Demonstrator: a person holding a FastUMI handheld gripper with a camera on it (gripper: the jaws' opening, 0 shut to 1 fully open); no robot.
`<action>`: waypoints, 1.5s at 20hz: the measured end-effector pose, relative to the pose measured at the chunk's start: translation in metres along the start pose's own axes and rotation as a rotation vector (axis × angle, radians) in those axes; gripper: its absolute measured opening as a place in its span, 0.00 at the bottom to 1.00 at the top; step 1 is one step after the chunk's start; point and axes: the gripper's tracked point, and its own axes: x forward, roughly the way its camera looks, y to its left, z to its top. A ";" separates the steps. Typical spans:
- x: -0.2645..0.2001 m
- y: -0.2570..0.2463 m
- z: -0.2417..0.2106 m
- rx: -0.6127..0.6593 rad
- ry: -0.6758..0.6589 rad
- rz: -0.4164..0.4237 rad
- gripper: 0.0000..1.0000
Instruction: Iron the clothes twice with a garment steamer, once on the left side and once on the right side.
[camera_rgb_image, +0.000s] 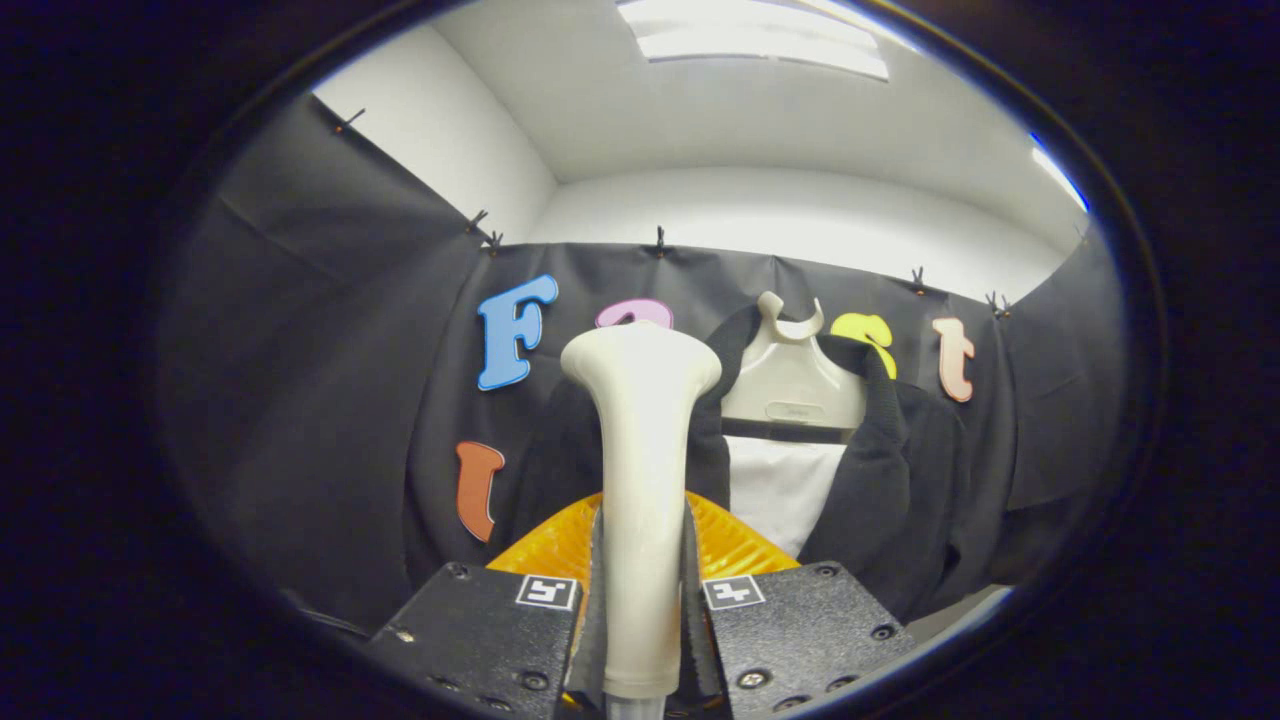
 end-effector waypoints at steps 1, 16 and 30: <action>-0.005 0.004 -0.006 -0.004 -0.001 0.014 0.32; -0.085 0.011 -0.124 -0.014 0.246 0.022 0.33; -0.161 0.034 -0.254 0.021 0.528 0.021 0.32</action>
